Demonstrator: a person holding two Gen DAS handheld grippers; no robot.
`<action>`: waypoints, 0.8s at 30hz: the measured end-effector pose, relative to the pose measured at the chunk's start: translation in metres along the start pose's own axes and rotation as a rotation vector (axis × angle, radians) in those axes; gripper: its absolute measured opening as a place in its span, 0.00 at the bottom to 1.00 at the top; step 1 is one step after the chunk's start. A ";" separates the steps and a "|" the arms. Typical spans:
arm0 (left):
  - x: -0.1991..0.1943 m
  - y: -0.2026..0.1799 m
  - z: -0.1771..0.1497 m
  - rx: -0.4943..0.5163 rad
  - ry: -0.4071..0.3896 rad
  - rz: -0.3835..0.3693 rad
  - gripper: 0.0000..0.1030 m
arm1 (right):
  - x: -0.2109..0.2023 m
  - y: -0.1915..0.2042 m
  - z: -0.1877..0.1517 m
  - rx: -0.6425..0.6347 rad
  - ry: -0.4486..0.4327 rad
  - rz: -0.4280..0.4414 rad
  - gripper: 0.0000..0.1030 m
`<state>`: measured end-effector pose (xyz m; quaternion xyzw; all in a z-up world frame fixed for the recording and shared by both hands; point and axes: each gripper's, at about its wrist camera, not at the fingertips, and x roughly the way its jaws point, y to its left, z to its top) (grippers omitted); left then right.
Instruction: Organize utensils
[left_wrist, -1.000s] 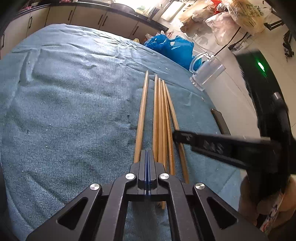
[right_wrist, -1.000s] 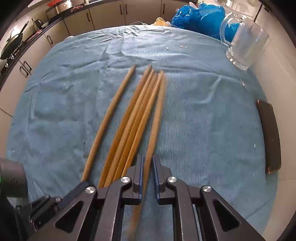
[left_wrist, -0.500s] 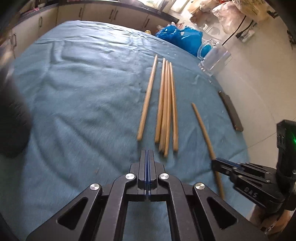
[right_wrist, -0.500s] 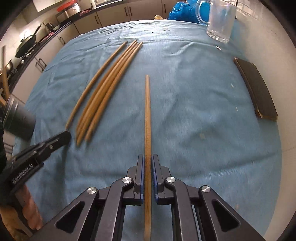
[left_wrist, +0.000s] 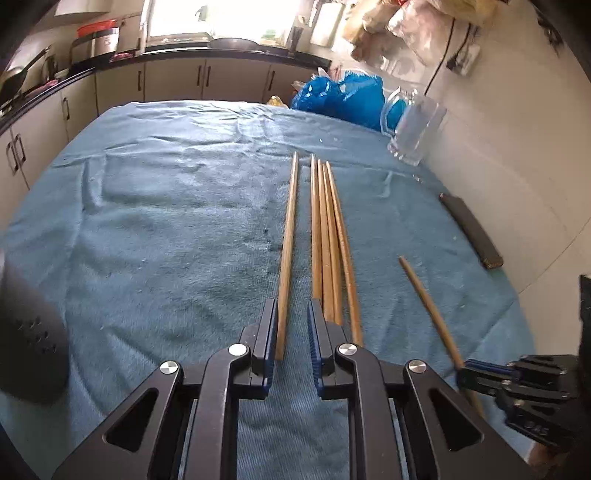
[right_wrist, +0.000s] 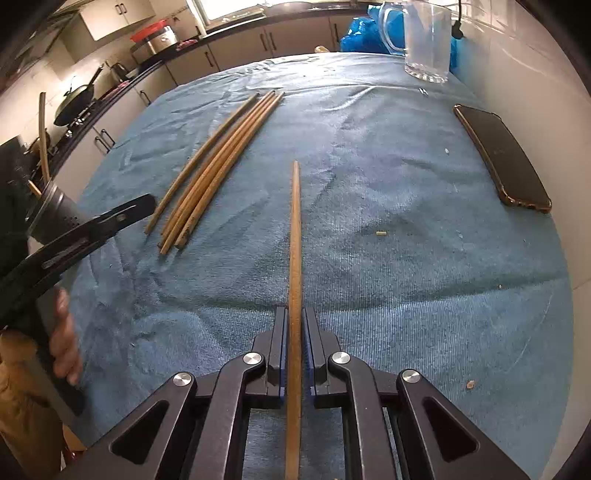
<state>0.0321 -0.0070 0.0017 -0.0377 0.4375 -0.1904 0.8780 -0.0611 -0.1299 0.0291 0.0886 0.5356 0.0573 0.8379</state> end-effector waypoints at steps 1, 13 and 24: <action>0.005 -0.002 0.001 0.004 0.014 0.007 0.14 | 0.000 0.000 0.000 -0.003 -0.003 0.006 0.08; -0.012 -0.020 0.004 0.002 0.084 0.109 0.05 | -0.001 -0.006 0.001 0.025 -0.003 0.043 0.08; -0.108 -0.014 -0.102 -0.050 0.171 0.054 0.05 | -0.023 -0.019 -0.032 0.030 0.039 0.060 0.08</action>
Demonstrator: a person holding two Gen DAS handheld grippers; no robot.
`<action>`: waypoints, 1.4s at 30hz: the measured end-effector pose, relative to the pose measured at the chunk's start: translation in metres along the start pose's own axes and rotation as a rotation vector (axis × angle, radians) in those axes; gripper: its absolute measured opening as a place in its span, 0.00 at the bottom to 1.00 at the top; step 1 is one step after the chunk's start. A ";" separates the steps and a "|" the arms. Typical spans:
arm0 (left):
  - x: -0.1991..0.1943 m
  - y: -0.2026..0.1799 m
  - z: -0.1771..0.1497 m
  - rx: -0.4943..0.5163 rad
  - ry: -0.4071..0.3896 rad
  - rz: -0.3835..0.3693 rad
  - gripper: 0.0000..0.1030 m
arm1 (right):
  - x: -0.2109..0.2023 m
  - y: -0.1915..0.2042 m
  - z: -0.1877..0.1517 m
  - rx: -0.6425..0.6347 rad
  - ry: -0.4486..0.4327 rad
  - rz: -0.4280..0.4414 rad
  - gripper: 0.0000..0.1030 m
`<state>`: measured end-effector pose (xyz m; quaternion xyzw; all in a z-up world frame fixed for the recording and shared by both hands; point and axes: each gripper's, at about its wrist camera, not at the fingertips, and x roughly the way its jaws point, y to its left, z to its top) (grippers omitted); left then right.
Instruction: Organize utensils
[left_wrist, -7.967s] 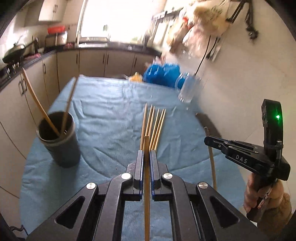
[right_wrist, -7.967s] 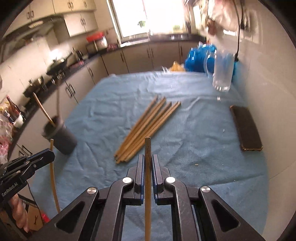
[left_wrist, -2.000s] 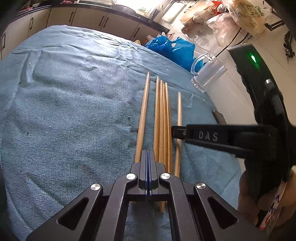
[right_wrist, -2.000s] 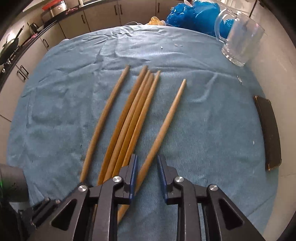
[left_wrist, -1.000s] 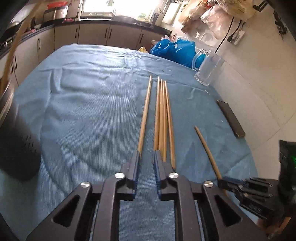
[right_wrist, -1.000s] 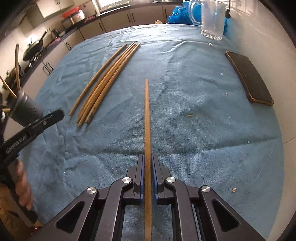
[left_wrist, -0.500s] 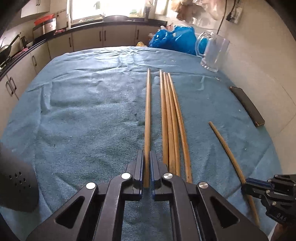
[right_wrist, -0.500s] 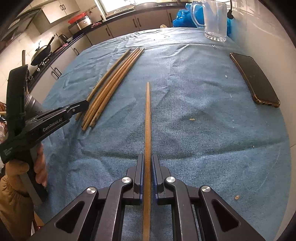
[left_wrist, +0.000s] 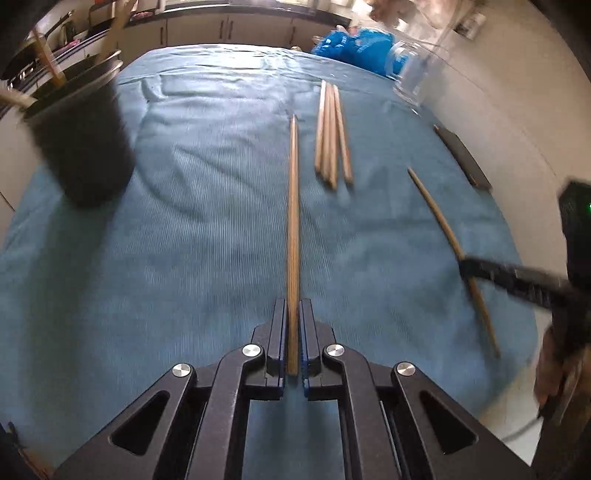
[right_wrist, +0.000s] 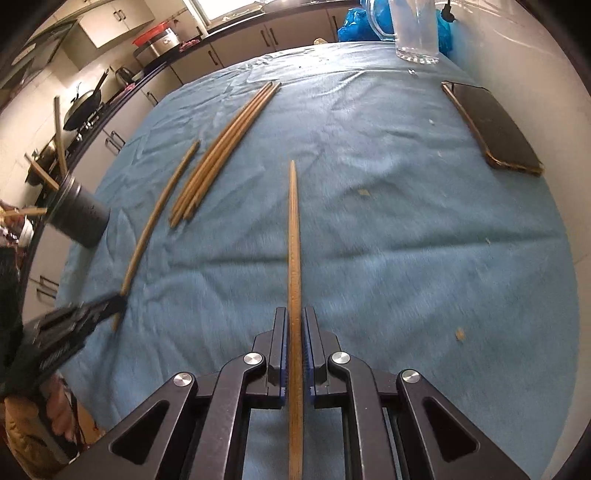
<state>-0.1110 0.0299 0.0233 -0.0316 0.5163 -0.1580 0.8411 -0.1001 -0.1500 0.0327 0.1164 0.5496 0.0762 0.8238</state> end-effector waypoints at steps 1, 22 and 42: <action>-0.004 0.000 -0.007 0.007 0.002 0.000 0.05 | -0.003 -0.002 -0.006 -0.003 0.011 -0.005 0.08; 0.027 -0.020 0.079 0.171 -0.047 0.066 0.25 | 0.013 0.005 0.028 -0.102 0.024 -0.113 0.28; 0.079 -0.019 0.126 0.175 0.099 0.110 0.14 | 0.045 0.017 0.089 -0.162 0.198 -0.219 0.15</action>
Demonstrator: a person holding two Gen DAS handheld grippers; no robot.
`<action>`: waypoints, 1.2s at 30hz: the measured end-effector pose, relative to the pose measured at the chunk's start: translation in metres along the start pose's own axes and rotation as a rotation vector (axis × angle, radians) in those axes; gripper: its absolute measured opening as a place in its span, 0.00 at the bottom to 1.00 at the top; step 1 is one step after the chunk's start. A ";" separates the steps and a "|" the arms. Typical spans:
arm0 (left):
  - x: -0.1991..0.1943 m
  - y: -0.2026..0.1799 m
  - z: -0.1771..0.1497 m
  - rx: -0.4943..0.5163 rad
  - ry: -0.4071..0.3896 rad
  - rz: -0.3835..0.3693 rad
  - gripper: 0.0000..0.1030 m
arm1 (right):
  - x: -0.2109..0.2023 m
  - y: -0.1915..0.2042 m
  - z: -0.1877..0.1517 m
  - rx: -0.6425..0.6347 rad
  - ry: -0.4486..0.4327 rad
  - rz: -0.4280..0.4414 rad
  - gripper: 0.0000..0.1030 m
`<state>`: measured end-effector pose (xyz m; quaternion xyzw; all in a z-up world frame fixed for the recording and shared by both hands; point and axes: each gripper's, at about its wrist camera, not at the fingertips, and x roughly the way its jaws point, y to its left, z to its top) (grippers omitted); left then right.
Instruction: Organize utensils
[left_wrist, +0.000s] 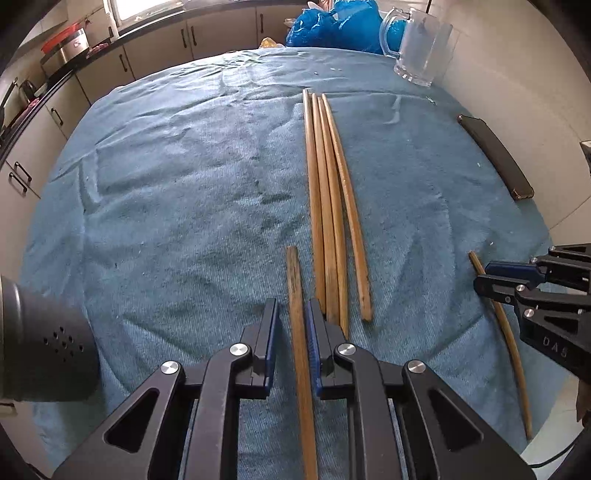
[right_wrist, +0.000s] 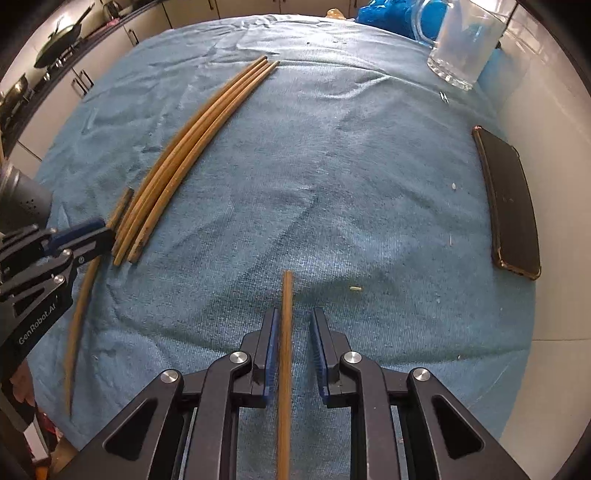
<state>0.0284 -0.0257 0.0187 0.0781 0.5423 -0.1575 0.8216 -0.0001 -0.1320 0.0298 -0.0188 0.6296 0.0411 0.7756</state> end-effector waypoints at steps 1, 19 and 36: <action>0.000 0.001 -0.001 -0.003 -0.004 -0.004 0.13 | 0.000 0.002 0.000 -0.011 -0.006 0.003 0.08; -0.128 0.020 -0.058 -0.134 -0.390 -0.127 0.06 | -0.104 0.014 -0.052 0.082 -0.477 0.142 0.06; -0.237 0.063 -0.117 -0.258 -0.698 -0.131 0.06 | -0.178 0.053 -0.087 0.054 -0.722 0.178 0.06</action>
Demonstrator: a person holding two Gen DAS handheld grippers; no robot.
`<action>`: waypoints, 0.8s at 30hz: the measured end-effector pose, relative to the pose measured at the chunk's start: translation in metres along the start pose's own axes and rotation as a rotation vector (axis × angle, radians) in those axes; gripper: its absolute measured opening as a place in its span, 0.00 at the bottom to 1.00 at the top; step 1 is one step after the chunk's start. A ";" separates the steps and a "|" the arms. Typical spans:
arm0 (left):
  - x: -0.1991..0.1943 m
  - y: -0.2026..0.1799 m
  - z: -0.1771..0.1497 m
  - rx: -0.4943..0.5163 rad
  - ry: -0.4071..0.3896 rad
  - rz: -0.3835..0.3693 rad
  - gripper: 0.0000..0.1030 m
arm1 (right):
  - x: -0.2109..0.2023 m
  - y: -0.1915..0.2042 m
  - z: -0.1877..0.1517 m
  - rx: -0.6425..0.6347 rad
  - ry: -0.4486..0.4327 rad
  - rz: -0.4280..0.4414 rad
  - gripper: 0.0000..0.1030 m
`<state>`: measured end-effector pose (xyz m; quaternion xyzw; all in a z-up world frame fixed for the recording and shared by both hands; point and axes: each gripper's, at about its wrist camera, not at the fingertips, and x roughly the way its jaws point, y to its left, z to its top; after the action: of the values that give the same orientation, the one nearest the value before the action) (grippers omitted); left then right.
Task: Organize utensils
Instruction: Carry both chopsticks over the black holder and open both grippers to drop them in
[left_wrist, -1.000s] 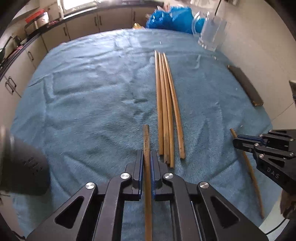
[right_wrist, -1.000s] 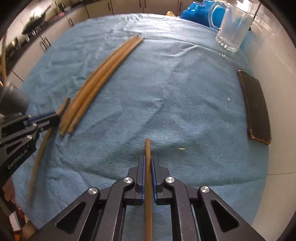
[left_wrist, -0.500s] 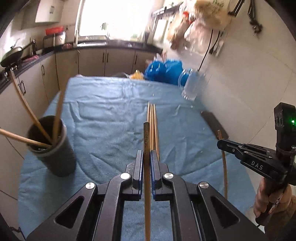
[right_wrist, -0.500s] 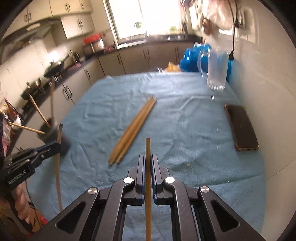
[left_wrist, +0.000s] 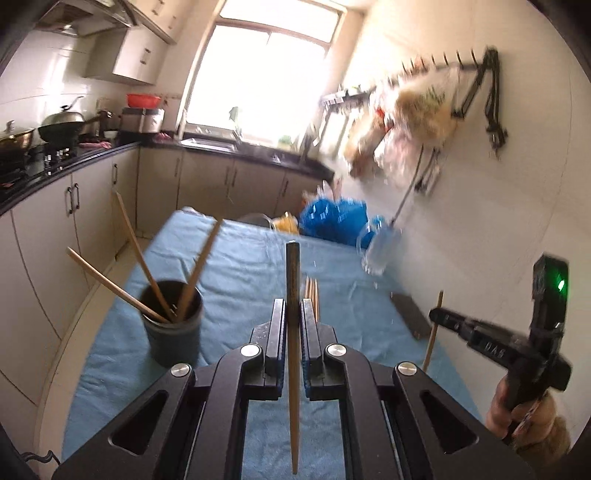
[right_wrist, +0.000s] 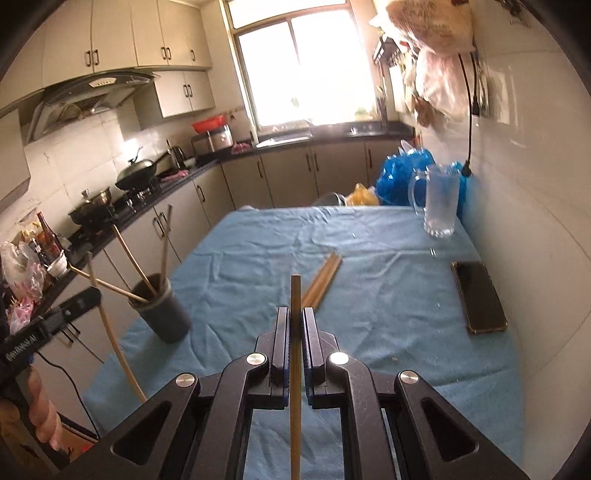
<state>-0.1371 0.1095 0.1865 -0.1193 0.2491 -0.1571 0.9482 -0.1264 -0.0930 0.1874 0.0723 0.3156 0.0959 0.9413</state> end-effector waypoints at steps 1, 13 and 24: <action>-0.006 0.004 0.006 -0.012 -0.019 -0.004 0.06 | 0.000 0.003 0.003 0.000 -0.009 0.006 0.06; -0.031 0.046 0.072 -0.038 -0.222 0.166 0.06 | 0.016 0.071 0.066 -0.053 -0.101 0.109 0.06; 0.004 0.094 0.115 -0.088 -0.268 0.278 0.06 | 0.057 0.154 0.139 -0.044 -0.232 0.251 0.06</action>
<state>-0.0528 0.2120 0.2537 -0.1449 0.1416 0.0036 0.9793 -0.0176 0.0589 0.2947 0.1013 0.1909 0.2108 0.9533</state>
